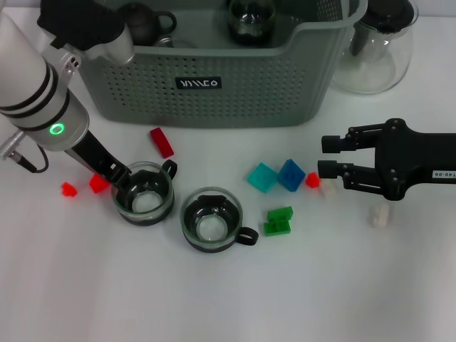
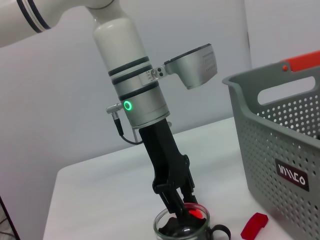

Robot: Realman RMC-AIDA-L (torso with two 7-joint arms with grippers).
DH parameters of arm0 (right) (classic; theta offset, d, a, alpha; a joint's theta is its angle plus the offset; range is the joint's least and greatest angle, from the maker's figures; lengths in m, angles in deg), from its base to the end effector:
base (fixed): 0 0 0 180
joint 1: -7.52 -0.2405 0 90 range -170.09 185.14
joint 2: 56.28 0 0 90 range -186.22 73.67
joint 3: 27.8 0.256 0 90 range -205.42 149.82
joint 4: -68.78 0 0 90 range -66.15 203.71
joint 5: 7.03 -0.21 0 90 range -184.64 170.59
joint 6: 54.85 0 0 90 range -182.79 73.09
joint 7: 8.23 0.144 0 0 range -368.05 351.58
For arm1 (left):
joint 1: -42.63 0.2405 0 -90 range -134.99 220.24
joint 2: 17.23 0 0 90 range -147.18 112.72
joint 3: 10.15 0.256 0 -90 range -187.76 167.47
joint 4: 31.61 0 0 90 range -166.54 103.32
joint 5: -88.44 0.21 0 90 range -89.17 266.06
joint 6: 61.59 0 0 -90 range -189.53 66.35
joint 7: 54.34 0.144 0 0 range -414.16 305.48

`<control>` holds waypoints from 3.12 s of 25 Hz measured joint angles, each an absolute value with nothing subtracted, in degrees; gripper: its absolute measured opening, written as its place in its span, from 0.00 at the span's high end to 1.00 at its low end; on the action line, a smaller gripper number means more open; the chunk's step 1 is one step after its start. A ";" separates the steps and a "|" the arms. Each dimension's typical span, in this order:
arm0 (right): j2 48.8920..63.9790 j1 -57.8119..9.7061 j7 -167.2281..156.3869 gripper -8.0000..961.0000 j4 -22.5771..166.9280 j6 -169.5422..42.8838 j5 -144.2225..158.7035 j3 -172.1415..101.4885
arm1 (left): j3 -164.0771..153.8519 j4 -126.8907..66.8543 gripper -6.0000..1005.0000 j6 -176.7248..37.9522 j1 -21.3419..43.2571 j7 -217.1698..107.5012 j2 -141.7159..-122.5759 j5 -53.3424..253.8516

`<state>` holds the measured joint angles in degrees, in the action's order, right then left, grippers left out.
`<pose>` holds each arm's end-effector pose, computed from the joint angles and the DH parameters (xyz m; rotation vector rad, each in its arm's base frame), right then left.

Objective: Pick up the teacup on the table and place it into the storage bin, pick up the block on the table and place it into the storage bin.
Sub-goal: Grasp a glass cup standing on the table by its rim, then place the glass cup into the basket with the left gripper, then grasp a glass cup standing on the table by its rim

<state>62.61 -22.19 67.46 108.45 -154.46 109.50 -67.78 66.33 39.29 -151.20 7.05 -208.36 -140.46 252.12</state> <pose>0.2520 0.3076 0.0035 -2.8925 0.4681 0.7560 -0.2158 0.3503 -0.0119 -2.3702 -1.1475 0.7049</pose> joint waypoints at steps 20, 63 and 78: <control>62.37 -21.89 67.85 0.55 108.15 -154.33 109.27 -67.48 | 32.18 19.08 0.95 -164.98 1.19 -179.59 -133.83 231.60; 62.99 -22.09 67.52 0.55 108.06 -154.13 109.27 -67.08 | 62.62 5.00 0.88 -110.22 -21.46 -200.81 -137.16 252.27; 62.73 -22.04 67.43 0.55 108.06 -153.63 109.24 -66.42 | 47.01 47.43 0.59 -121.61 0.74 -190.34 -140.02 219.38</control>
